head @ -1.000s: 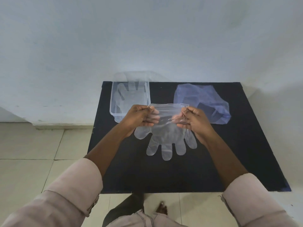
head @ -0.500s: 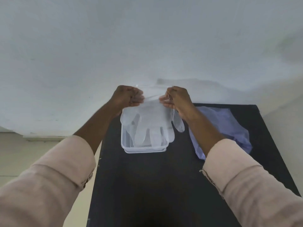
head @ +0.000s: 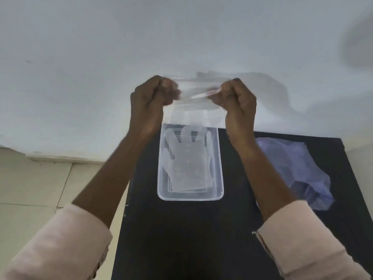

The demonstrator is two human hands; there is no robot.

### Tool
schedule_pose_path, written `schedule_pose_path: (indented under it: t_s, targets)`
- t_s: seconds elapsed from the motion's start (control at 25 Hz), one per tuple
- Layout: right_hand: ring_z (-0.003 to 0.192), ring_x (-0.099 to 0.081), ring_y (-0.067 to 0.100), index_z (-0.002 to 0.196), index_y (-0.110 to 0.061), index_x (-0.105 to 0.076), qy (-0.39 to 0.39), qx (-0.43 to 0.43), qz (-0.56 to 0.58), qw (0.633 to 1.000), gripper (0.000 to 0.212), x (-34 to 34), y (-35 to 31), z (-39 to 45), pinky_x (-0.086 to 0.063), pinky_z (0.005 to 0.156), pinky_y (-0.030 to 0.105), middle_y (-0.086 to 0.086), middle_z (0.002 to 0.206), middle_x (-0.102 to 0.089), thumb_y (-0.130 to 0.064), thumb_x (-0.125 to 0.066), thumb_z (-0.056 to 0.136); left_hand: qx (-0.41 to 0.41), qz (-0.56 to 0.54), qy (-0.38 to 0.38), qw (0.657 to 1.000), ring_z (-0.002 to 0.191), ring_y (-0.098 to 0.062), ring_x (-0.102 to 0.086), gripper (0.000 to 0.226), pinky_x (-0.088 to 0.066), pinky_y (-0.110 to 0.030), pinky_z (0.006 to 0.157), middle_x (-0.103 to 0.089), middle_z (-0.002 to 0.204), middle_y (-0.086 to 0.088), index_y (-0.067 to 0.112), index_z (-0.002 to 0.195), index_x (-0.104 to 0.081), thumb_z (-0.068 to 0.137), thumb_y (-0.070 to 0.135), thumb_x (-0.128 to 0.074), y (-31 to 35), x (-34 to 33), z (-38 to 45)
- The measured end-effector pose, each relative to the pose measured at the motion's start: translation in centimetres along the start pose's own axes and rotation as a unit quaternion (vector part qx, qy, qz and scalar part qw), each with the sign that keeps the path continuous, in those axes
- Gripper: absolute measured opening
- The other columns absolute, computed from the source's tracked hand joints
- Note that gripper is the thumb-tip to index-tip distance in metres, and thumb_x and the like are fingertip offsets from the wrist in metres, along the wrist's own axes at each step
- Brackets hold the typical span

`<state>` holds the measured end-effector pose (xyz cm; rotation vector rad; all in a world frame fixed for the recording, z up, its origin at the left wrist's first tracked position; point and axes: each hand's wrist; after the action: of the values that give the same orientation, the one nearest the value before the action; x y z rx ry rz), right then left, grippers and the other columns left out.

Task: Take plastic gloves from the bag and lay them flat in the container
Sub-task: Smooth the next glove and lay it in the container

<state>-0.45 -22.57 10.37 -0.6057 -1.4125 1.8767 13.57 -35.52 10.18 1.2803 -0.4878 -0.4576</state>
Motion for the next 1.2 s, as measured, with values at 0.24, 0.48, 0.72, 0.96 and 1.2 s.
schedule_pose_path:
  t_s: [0.24,0.48,0.72,0.96,1.2]
  targets:
    - [0.092,-0.064,0.015,0.082,0.006,-0.06,-0.131,-0.025,-0.179,0.975,0.039,3.0,8.2,-6.7,-0.045,0.086,0.021,0.018,0.09,-0.071,-0.027,-0.046,0.097,-0.02,0.168,-0.161,0.972,0.087,-0.012,-0.067,0.029,-0.053,-0.037,0.078,-0.072,0.089,-0.002,0.007,0.096,-0.068,0.101,0.022,-0.045,-8.9,0.8,-6.6]
    - [0.134,-0.039,0.028,0.09,-0.025,-0.066,-0.217,0.049,-0.521,0.824,0.025,5.2,11.9,-10.2,-0.019,0.106,0.043,-0.001,0.13,-0.061,-0.035,-0.043,0.092,-0.12,0.474,-0.254,0.834,0.127,-0.027,-0.055,0.031,-0.026,-0.054,0.114,-0.076,0.103,0.002,0.019,0.098,-0.071,0.098,0.032,-0.042,-12.7,0.8,-10.4]
    - [0.144,-0.022,0.037,0.089,-0.028,-0.071,-0.288,-0.026,-0.598,0.748,0.01,4.9,10.9,-11.3,-0.015,0.11,0.057,0.007,0.146,-0.046,-0.028,-0.061,0.088,-0.113,0.569,-0.334,0.743,0.138,-0.035,-0.04,0.021,-0.009,-0.068,0.113,-0.072,0.118,0.001,0.027,0.093,-0.076,0.091,0.037,-0.058,-12.0,0.2,-10.8]
    - [0.148,0.007,0.034,0.105,-0.034,-0.068,-0.347,-0.065,-0.645,0.678,0.023,4.5,9.9,-11.1,0.002,0.114,0.058,0.004,0.161,-0.012,-0.041,-0.052,0.09,-0.054,0.6,-0.4,0.691,0.149,-0.032,-0.012,0.052,0.007,-0.065,0.113,-0.044,0.151,0.002,0.034,0.116,-0.068,0.09,0.06,-0.031,-11.5,0.2,-10.8]
    - [0.146,0.02,0.034,0.118,-0.038,-0.062,-0.426,-0.07,-0.653,0.622,0.039,5.0,9.0,-10.3,0.017,0.11,0.059,0.004,0.163,0.005,-0.053,-0.053,0.083,-0.041,0.621,-0.467,0.628,0.15,-0.031,-0.001,0.075,0.015,-0.062,0.112,-0.027,0.16,0.002,0.032,0.129,-0.059,0.078,0.071,-0.022,-10.7,0.6,-10.0]
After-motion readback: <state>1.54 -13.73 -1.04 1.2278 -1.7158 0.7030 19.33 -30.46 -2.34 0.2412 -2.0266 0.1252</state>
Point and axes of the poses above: each hand's wrist, its own z-axis towards the middle knuckle, its own x-axis out of the back of the hand, y = z × x
